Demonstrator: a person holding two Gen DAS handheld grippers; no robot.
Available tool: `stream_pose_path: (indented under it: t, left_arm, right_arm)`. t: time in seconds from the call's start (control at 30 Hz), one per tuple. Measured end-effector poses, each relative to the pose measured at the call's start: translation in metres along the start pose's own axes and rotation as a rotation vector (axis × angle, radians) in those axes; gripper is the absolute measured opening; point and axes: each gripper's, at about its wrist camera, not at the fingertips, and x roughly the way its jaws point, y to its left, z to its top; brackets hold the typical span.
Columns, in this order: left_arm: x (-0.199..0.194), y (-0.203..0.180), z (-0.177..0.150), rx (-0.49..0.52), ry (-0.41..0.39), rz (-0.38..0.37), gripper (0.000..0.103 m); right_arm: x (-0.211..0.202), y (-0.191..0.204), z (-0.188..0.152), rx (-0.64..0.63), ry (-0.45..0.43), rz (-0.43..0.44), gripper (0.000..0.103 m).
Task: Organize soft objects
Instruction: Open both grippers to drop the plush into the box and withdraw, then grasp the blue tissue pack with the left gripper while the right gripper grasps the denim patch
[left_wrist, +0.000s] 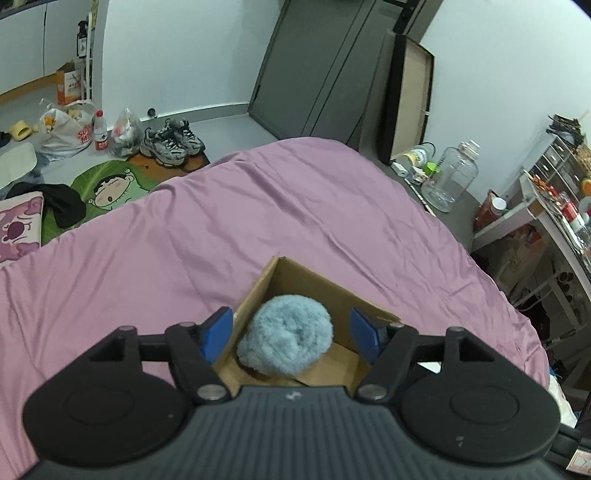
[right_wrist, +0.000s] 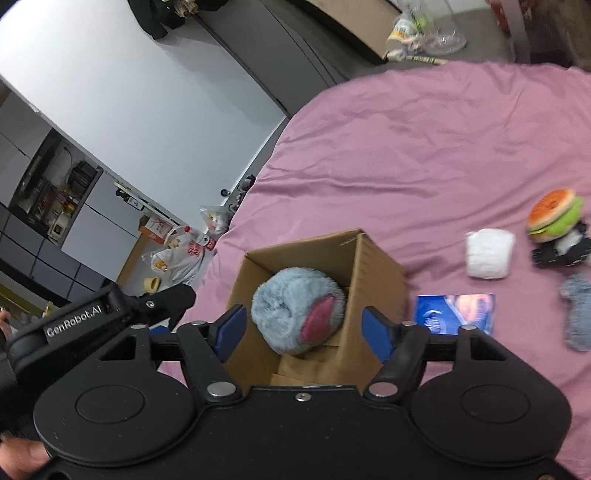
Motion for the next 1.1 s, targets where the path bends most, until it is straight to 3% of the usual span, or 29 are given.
stream_pose_path:
  t: [0.1,0.2,0.5,0.73,0.87,0.97,1.1]
  left_arm:
    - [-0.013,-0.009,-0.004,0.009,-0.005,-0.004,0.069]
    - [-0.026,-0.021,-0.009,0.018,-0.004,-0.017,0.070]
    - [-0.058,-0.060,-0.030,0.077,-0.020,-0.055,0.071]
    - [-0.071,-0.088,-0.047,0.115,-0.016,-0.061,0.071]
    - [-0.076,-0.099,-0.055,0.120,-0.018,-0.059,0.071]
    - [-0.076,-0.109,-0.061,0.139,-0.012,-0.048,0.071]
    - [-0.071,-0.121,-0.068,0.156,-0.005,-0.030,0.071]
  right_arm:
    - [-0.017,-0.005,-0.001,-0.013,-0.010,-0.027,0.071]
    - [-0.038,-0.013,0.001,-0.015,-0.038,-0.058,0.079]
    - [-0.106,-0.053,0.001,-0.021,-0.104,-0.105,0.080]
    - [-0.121,-0.091,-0.013,0.033,-0.087,-0.160,0.080]
    - [-0.131,-0.100,-0.013,0.055,-0.096,-0.141,0.080]
    - [-0.137,-0.107,-0.014,0.059,-0.098,-0.128,0.089]
    - [-0.140,-0.117,-0.012,0.087,-0.102,-0.110,0.090]
